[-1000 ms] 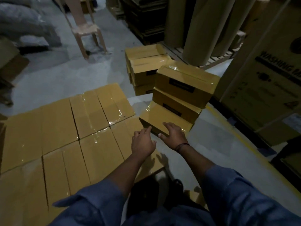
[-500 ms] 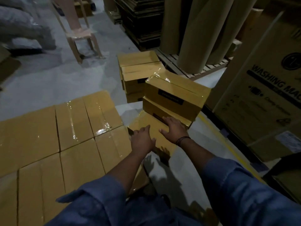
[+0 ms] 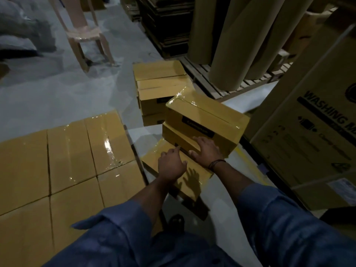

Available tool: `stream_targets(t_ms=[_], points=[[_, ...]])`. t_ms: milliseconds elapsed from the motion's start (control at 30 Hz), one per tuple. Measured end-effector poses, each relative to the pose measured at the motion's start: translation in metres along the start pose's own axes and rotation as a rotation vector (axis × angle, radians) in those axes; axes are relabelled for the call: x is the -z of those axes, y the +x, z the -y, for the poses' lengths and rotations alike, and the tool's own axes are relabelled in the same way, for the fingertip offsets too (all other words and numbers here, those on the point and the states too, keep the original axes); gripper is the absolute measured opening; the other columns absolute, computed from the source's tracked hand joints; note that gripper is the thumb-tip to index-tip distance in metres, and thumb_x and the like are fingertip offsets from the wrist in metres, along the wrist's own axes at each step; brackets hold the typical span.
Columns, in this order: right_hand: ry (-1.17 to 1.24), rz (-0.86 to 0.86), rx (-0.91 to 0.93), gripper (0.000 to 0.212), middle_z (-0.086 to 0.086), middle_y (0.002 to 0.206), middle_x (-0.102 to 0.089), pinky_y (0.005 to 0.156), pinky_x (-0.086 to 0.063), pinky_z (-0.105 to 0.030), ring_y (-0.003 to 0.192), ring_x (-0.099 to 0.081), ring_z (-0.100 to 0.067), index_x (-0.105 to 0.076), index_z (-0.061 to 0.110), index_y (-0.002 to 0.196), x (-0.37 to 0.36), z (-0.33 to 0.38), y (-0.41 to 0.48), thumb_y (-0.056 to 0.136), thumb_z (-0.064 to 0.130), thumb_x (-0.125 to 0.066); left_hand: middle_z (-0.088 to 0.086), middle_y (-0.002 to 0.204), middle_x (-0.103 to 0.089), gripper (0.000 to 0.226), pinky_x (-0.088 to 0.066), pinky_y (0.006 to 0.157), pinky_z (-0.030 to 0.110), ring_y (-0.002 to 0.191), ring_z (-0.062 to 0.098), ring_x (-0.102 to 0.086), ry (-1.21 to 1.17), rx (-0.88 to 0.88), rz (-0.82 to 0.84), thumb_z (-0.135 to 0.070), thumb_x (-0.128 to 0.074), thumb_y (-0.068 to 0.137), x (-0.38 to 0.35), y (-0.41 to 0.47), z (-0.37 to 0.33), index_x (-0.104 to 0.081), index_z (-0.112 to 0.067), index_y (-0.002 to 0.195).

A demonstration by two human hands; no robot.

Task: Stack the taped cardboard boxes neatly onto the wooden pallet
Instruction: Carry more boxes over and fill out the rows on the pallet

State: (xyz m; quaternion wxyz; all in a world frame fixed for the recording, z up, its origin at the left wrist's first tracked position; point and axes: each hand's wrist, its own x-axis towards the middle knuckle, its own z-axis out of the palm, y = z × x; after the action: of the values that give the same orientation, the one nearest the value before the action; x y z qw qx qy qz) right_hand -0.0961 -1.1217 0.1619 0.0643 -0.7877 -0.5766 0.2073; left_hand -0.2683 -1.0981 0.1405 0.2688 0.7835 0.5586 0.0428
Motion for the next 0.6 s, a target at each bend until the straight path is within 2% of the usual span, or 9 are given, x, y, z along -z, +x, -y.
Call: stream_targets(t_ms=[133,400,600], points=[[-0.005,0.006,-0.016,0.069,0.000,0.161,-0.033,0.116,-0.031,-0.051,0.148,-0.027,-0.026,-0.033,0.031,0.156,0.019,-0.012,0.041,0.096,0.052,-0.058,0.006,0.145,-0.055,0.063,-0.043,0.104,0.048,0.130,0.037,-0.048,-0.037,0.022,0.010,-0.046,-0.064,0.093,0.013,0.046,-0.012,-0.043,-0.026,0.149],[-0.154,0.027,0.056,0.068,-0.003,0.160,-0.034,0.115,-0.032,-0.049,0.145,-0.030,-0.028,-0.034,0.029,0.156,0.047,-0.046,0.105,0.096,0.051,-0.057,0.006,0.146,-0.055,0.068,-0.044,0.104,0.051,0.133,0.035,-0.047,-0.129,0.072,0.007,-0.054,-0.061,0.094,0.009,0.117,-0.035,-0.040,-0.025,0.152],[-0.198,0.080,0.117,0.064,-0.003,0.162,-0.032,0.117,-0.025,-0.048,0.147,-0.026,-0.028,-0.035,0.032,0.154,0.060,-0.082,0.169,0.097,0.051,-0.057,0.006,0.150,-0.052,0.069,-0.043,0.104,0.047,0.136,0.035,-0.046,-0.175,0.122,-0.010,-0.056,-0.058,0.098,-0.009,0.161,-0.067,-0.039,-0.022,0.155]])
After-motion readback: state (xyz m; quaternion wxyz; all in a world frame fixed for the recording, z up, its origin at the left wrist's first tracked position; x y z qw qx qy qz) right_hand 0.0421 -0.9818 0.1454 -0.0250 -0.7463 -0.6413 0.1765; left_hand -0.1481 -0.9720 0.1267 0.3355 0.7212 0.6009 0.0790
